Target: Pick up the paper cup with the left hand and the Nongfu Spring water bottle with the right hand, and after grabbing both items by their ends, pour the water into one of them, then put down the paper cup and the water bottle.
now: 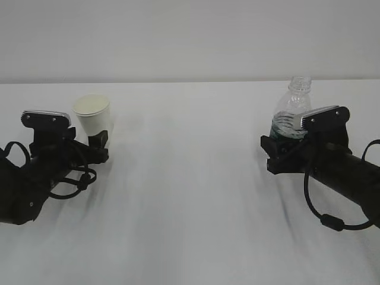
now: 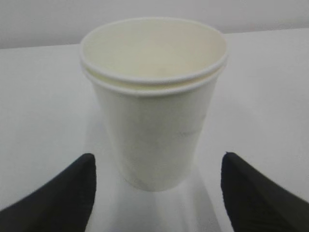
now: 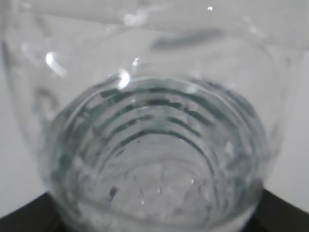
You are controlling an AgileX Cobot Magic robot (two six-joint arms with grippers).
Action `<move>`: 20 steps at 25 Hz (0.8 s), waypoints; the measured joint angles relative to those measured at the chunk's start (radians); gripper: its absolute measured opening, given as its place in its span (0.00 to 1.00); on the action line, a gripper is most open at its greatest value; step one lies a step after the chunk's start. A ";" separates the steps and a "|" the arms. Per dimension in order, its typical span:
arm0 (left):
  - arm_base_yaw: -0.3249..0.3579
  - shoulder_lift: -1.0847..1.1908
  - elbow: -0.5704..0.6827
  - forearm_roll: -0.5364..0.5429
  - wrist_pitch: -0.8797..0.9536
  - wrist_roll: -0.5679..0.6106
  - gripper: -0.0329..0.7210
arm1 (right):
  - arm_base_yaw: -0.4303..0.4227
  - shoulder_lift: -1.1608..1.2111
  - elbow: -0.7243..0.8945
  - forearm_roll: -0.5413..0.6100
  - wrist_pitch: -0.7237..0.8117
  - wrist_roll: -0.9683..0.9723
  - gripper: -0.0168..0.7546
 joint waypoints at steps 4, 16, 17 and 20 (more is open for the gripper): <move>0.000 0.029 -0.036 0.000 0.000 0.000 0.81 | 0.000 0.000 0.000 -0.002 0.000 0.000 0.61; 0.007 0.076 -0.131 -0.002 0.000 0.000 0.81 | 0.000 0.000 0.000 -0.002 0.000 0.000 0.61; 0.011 0.078 -0.140 -0.002 0.000 0.000 0.81 | 0.000 0.000 0.000 -0.002 0.000 0.000 0.61; 0.017 0.093 -0.158 -0.002 0.000 0.000 0.81 | 0.000 0.000 0.000 -0.002 0.000 0.000 0.61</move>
